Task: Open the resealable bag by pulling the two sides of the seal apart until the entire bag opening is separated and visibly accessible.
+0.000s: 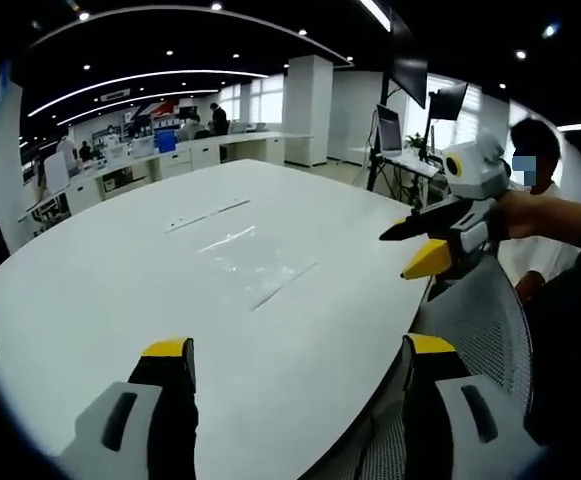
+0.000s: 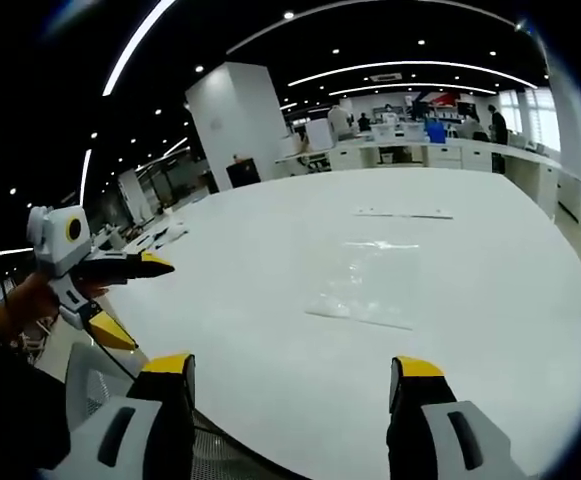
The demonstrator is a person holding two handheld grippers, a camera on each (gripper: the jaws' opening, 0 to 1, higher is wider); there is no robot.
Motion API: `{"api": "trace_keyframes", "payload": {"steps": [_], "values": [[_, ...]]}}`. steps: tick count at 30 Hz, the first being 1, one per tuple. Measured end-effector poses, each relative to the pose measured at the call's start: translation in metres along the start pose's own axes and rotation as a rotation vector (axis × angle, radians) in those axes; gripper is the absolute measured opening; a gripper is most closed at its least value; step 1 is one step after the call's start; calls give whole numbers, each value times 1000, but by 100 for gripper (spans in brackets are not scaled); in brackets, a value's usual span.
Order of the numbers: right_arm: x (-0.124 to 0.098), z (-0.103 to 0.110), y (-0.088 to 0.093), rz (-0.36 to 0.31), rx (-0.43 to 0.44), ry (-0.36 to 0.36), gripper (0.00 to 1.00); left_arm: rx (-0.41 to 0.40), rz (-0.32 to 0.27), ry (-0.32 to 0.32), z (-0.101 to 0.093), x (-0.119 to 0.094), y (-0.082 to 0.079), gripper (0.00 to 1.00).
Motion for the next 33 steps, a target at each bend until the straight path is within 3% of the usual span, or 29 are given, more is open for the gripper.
{"api": "trace_keyframes", "payload": {"steps": [33], "values": [[41, -24, -10, 47, -52, -32, 74, 10, 39, 31, 3, 27, -12, 82]]}}
Point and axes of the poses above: the point that each gripper's makers call its tool centre point, and the gripper's own axes: x roughly forward along the fingers, z roughly to its left, y roughly out of its underside, the point moved 9 cm from there along -x, roughly backward along the fingers, and after that the axes turned 10 degrees about -x, right-handed, at the moved point
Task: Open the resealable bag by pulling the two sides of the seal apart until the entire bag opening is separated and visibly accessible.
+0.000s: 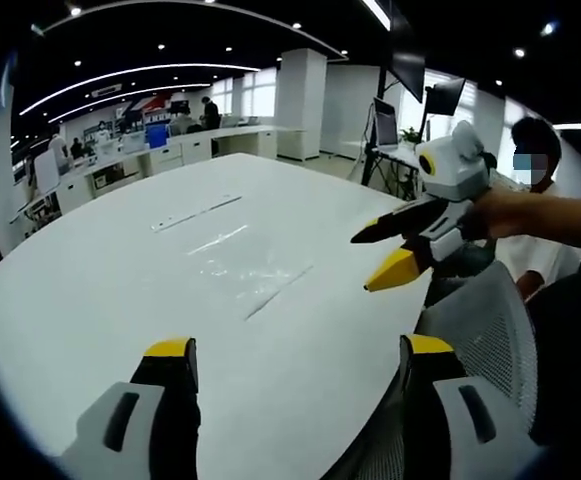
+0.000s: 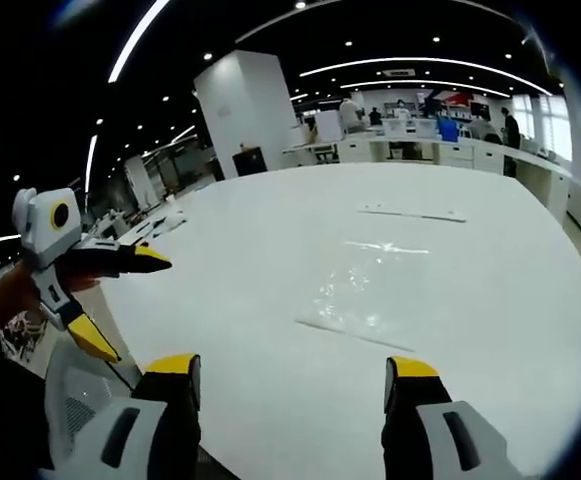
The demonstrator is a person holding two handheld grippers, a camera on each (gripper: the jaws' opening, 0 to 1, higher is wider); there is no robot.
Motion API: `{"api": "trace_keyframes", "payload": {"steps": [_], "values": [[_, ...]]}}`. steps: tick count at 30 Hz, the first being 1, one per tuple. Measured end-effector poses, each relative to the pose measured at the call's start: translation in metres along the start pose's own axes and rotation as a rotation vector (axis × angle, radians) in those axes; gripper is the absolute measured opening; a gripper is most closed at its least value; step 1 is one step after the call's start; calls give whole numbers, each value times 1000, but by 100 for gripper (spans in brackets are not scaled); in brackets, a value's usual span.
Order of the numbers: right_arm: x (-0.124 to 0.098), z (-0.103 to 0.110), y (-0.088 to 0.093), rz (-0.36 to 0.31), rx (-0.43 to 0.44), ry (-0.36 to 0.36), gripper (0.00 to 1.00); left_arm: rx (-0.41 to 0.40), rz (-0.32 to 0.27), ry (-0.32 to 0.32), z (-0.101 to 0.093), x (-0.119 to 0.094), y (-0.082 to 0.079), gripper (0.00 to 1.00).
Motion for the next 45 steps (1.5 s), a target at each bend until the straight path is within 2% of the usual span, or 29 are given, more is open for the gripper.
{"api": "trace_keyframes", "payload": {"steps": [7, 15, 21, 26, 30, 37, 41, 45], "values": [[13, -3, -6, -6, -1, -19, 73, 2, 11, 9, 0, 2, 0, 82], [30, -3, -10, 3, -22, -45, 72, -11, -3, 16, -5, 6, -3, 81], [40, -5, -9, 39, -92, -47, 65, -13, 2, 28, -7, 7, 0, 80], [48, -8, -12, 19, -66, -50, 62, -21, 1, 22, -6, 4, 3, 80], [58, -7, -9, 47, -114, -71, 62, -27, 6, 16, -4, 3, 7, 80], [74, -4, -8, 52, -173, -105, 60, -31, 6, 12, -1, 1, 8, 80], [83, -9, -5, 75, -224, -99, 58, -33, 1, 10, -1, 1, 8, 80], [89, -13, -5, 82, -240, -100, 55, -22, 5, 12, -2, 1, 9, 80]]}}
Point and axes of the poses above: the point that each gripper's makers call its tool centre point, and the gripper's own axes: x roughly forward along the fingers, z roughly to its left, y roughly out of its underside, the point moved 9 cm from there along -x, roughly backward along the fingers, and after that the axes turned 10 degrees about -x, right-handed, at the moved point
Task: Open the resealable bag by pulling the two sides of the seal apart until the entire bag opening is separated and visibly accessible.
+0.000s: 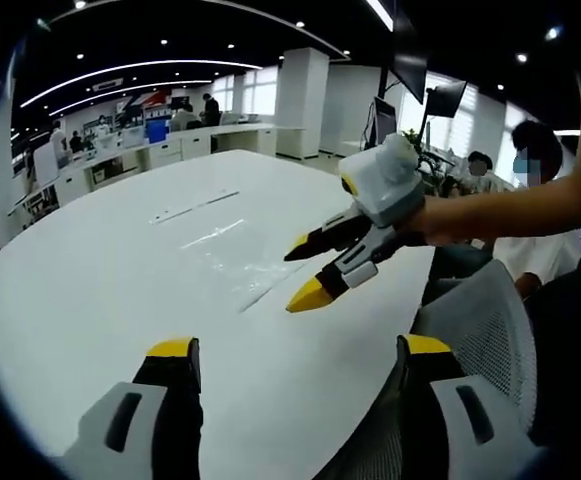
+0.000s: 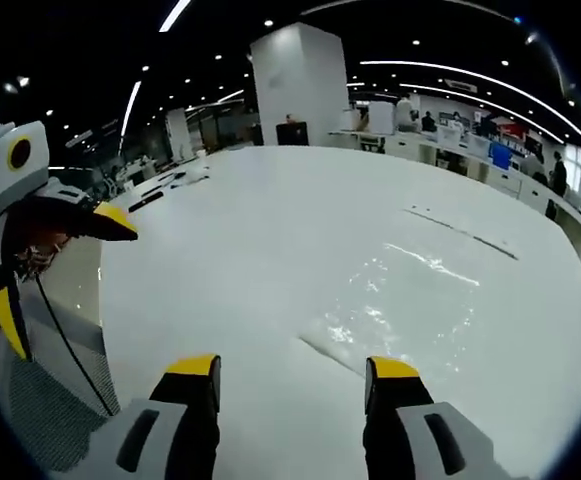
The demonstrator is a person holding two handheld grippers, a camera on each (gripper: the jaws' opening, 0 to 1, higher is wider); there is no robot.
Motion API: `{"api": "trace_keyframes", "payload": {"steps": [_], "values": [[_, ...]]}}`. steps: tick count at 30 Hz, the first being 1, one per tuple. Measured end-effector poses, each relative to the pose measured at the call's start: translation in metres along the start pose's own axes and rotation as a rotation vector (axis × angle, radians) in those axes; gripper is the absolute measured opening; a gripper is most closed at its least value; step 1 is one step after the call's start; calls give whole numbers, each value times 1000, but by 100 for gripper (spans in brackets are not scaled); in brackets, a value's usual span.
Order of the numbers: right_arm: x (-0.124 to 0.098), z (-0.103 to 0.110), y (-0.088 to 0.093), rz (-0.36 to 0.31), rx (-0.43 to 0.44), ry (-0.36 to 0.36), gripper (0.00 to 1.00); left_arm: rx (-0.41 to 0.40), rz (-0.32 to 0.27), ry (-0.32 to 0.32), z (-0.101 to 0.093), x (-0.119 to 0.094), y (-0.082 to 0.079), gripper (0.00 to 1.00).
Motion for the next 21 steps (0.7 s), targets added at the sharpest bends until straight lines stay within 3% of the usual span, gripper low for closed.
{"api": "trace_keyframes", "payload": {"steps": [16, 20, 21], "values": [[23, -19, -9, -4, -51, 33, 33, 28, 10, 29, -14, -1, 2, 79], [31, -20, -7, 13, -85, 18, 27, 36, 13, 32, -15, 0, 2, 79], [34, -19, -3, 47, -107, -4, 26, 40, 15, 37, -17, 1, 3, 79]]}}
Point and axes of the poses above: the point that each gripper's makers call its tool centre point, and the gripper's own axes: x roughly forward along the fingers, z roughly to its left, y roughly out of its underside, the point moved 9 cm from there along -x, roughly backward along the fingers, and after that the axes turned 10 degrees about -x, right-handed, at the moved point
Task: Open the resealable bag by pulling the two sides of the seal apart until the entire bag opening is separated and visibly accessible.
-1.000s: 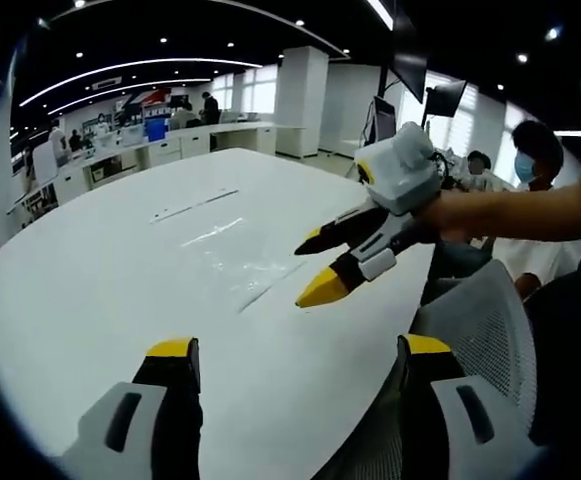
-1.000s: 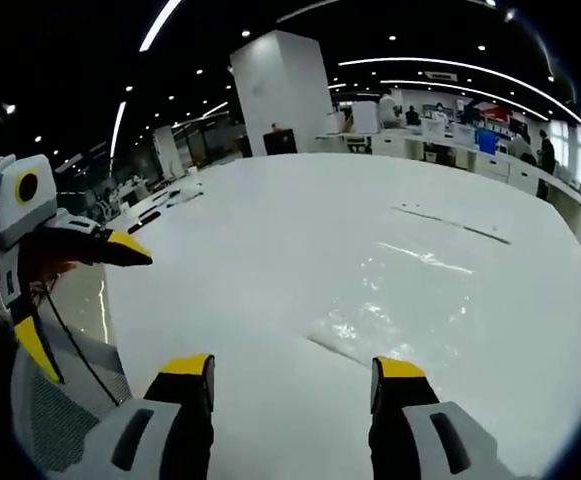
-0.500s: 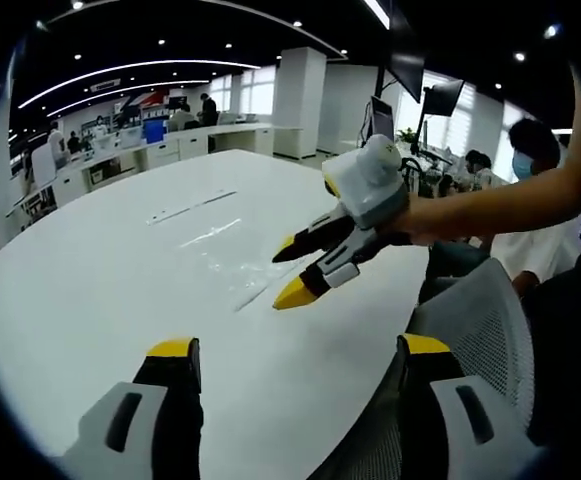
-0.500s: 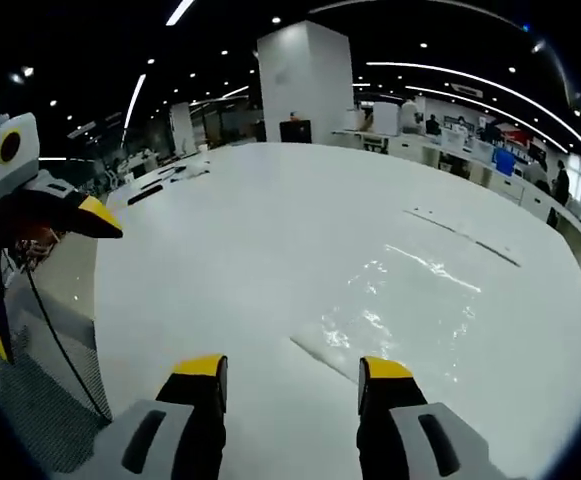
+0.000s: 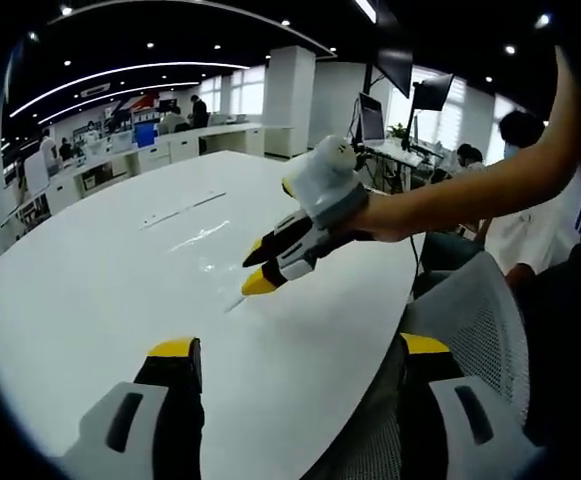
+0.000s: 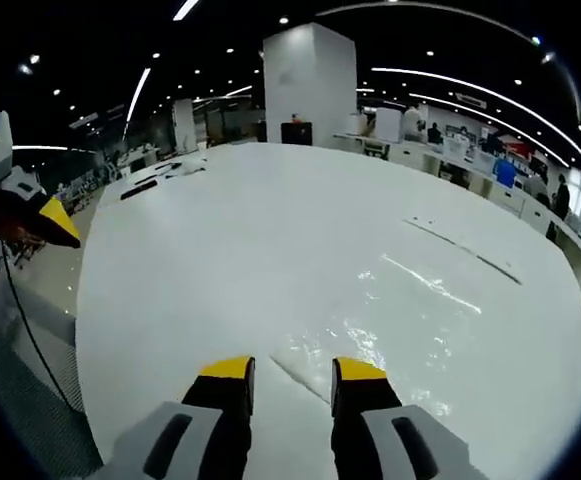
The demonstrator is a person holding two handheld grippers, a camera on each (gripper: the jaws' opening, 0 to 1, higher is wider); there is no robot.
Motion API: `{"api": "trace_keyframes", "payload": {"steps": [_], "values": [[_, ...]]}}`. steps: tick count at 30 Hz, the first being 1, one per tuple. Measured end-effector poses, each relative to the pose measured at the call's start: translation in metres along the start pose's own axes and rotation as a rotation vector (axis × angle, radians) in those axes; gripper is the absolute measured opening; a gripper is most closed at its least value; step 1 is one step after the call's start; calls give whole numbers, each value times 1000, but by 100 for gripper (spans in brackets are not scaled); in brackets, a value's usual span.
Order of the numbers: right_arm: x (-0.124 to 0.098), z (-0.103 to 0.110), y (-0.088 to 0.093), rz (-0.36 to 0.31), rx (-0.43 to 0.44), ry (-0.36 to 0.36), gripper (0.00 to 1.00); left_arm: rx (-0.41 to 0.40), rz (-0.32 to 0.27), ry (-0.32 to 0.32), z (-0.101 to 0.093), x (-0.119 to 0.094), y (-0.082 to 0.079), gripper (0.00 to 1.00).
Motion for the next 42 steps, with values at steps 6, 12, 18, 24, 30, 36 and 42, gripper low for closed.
{"api": "trace_keyframes", "payload": {"steps": [6, 12, 18, 24, 30, 36, 42], "values": [[9, -1, 4, 17, 0, -28, 23, -15, 9, 33, -4, 2, 5, 78], [19, -1, 6, 45, -9, -39, 22, -35, 17, 32, -2, 7, 12, 78], [30, 1, 4, 35, -45, -72, 22, -35, 27, 36, -5, 9, 13, 78], [35, 4, 13, 21, -108, -77, 16, -64, 15, 44, -4, 10, 13, 77], [32, 11, 21, -24, -85, -59, 15, -65, 15, 40, -3, 9, 14, 77], [30, 12, 22, -12, -103, -51, 4, -62, 22, 35, -2, 9, 15, 76], [26, 25, 22, 4, -202, -88, 2, -53, 28, 29, -2, 9, 16, 76]]}}
Point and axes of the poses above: the point that each gripper's makers call its tool centre point, and the gripper's own axes: x roughly forward along the fingers, z roughly to its left, y roughly out of its underside, the point moved 9 cm from there along -x, roughly backward along the fingers, and after that the axes turned 10 degrees about -x, right-handed, at the moved point
